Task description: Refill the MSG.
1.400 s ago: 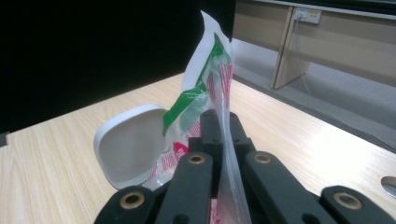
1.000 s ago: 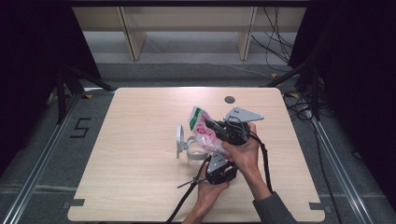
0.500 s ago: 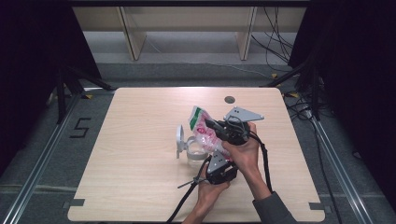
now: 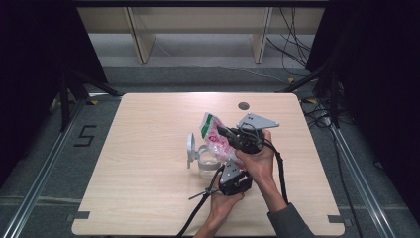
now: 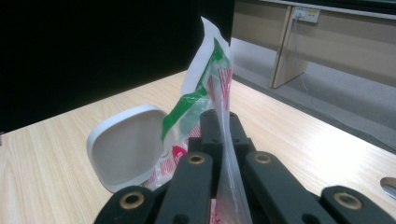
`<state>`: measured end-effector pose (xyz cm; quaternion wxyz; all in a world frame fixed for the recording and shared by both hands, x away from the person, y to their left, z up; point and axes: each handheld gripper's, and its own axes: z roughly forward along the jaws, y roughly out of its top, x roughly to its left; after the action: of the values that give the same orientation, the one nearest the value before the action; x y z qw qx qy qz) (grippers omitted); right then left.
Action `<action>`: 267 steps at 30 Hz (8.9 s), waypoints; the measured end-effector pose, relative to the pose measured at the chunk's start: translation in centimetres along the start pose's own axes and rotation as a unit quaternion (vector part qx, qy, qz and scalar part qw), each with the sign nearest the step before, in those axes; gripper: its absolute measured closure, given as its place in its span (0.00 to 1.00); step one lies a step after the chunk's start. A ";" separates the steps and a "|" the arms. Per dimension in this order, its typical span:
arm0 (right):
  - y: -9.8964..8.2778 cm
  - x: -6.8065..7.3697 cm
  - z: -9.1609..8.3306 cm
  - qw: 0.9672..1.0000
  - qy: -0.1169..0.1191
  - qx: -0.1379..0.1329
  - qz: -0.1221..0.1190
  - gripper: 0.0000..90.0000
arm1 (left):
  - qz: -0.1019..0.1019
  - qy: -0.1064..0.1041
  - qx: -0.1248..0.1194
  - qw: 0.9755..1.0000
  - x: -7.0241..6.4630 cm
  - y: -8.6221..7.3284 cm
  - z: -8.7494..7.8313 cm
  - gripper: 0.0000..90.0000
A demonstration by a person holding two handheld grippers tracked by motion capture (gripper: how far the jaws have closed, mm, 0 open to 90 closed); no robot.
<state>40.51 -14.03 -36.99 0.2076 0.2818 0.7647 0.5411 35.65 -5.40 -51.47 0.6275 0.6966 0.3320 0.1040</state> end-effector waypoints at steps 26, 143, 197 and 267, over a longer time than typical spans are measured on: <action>0.4 0.4 0.1 1.000 0.008 0.003 0.015 1.00 | -0.002 0.001 -0.010 1.000 -0.1 0.3 -0.1 0.89; 0.9 0.7 0.9 1.000 0.012 -0.003 0.008 1.00 | -0.007 0.000 -0.029 1.000 -0.1 1.0 0.5 0.89; 1.2 0.9 1.4 1.000 0.011 -0.005 -0.010 1.00 | -0.010 0.002 -0.039 0.999 0.2 1.2 0.4 0.89; 1.1 1.5 1.8 1.000 0.010 0.004 -0.004 1.00 | 0.017 0.002 -0.026 1.000 0.4 1.2 0.2 0.89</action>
<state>40.71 -11.54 -36.56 0.2014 0.2740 0.7699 0.5400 36.48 -5.29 -50.53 0.6428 0.6854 0.3188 0.1241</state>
